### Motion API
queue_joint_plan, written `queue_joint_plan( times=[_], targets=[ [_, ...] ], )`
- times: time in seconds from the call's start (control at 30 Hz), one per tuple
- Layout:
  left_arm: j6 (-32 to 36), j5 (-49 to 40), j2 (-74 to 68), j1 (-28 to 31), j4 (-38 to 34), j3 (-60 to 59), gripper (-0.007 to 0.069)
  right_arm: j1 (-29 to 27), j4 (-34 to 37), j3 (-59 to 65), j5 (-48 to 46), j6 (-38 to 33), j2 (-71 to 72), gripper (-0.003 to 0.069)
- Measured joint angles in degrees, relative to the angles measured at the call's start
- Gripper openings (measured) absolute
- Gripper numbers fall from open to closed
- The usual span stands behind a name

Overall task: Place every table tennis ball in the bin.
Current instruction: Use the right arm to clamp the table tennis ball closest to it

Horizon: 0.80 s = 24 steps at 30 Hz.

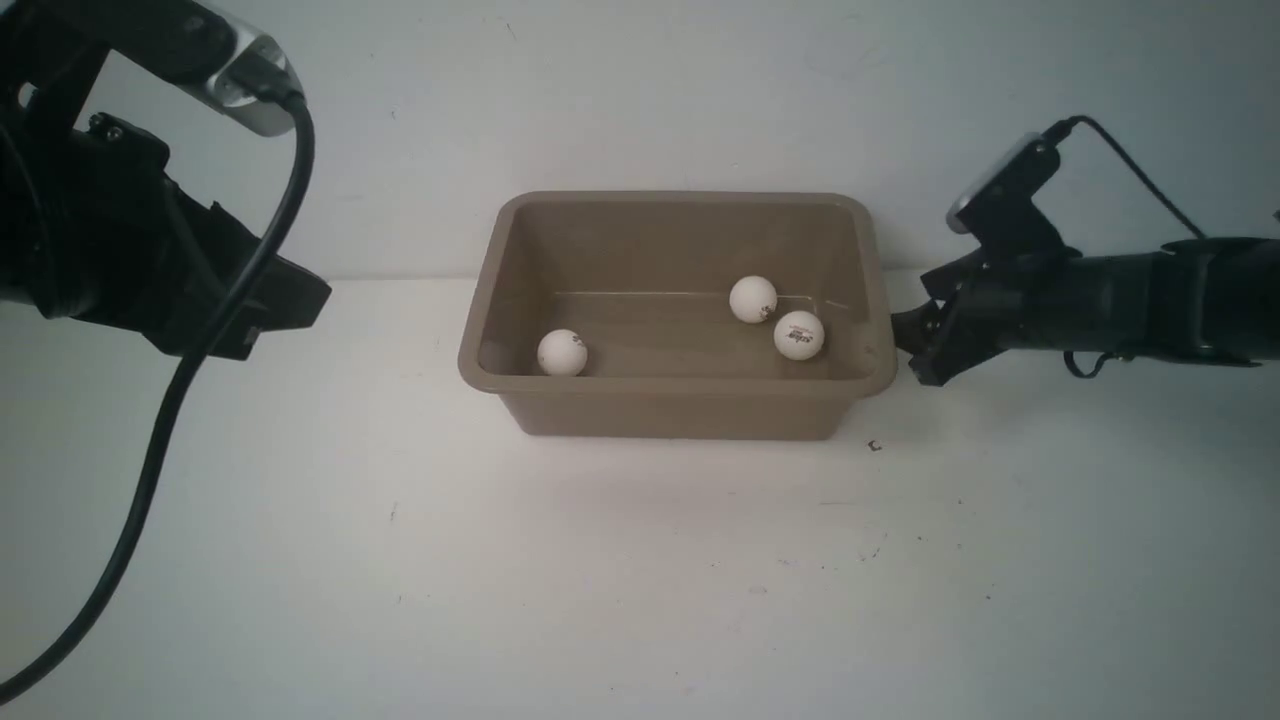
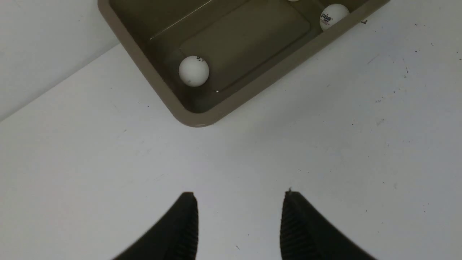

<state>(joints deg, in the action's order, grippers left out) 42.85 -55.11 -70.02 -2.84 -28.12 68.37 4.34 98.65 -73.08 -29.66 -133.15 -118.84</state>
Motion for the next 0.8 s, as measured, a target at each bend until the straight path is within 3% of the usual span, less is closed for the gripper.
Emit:
queue_joint_plan(
  times=[0.47,0.8],
  targets=[
    [0.00,-0.11,0.00,0.00,0.00,0.00,0.0289,0.08,0.25,-8.93,7.45,1.15,-0.89,0.0458],
    [0.00,-0.46,0.00,0.00,0.00,0.00,0.0289,0.04,0.42,-14.44,5.62,13.30,-6.79,0.0454]
  ],
)
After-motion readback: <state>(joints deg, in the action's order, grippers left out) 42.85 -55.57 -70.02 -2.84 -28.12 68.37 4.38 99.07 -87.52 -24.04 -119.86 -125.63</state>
